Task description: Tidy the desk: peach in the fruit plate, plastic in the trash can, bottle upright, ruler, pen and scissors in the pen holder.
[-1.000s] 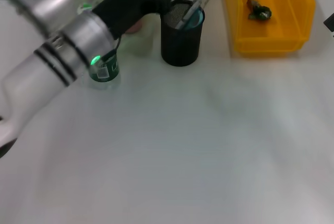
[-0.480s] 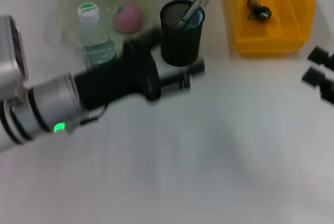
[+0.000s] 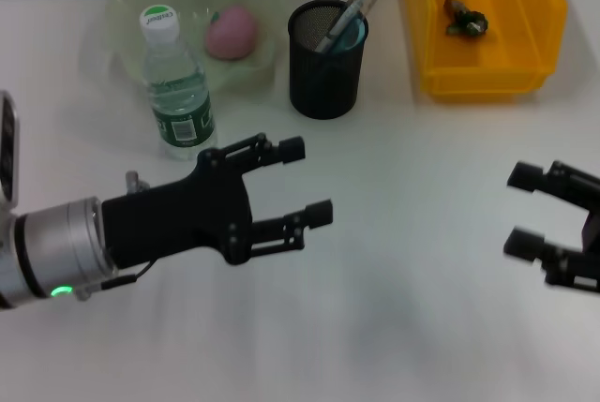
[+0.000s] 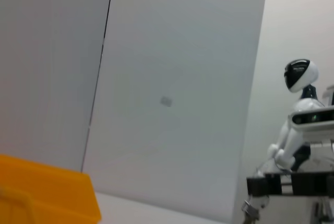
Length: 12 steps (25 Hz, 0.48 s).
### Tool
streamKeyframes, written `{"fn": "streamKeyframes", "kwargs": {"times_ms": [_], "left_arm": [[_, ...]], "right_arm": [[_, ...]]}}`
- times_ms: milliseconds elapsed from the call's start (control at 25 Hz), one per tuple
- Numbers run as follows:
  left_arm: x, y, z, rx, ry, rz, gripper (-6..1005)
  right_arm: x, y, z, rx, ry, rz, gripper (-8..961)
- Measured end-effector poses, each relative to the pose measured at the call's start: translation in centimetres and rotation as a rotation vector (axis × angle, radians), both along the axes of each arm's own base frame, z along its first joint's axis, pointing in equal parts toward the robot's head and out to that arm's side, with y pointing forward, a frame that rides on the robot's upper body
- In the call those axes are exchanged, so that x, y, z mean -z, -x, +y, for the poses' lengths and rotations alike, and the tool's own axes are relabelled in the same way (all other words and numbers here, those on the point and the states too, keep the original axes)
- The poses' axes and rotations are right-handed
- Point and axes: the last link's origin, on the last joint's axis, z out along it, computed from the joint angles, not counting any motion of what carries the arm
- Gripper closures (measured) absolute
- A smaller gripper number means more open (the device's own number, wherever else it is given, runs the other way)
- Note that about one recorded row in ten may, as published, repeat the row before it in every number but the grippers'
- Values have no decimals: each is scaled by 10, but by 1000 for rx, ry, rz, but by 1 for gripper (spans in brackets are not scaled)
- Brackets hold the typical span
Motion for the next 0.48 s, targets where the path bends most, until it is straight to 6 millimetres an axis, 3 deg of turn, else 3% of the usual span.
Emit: {"fn": "streamKeyframes", "kwargs": {"times_ms": [160, 480], "left_arm": [[4, 13, -13, 0, 54, 50, 215], [12, 14, -20, 23, 105, 92, 221]], "right_arm": [[5, 2, -12, -118, 3, -47, 165], [14, 3, -11, -140, 59, -76, 124]]}}
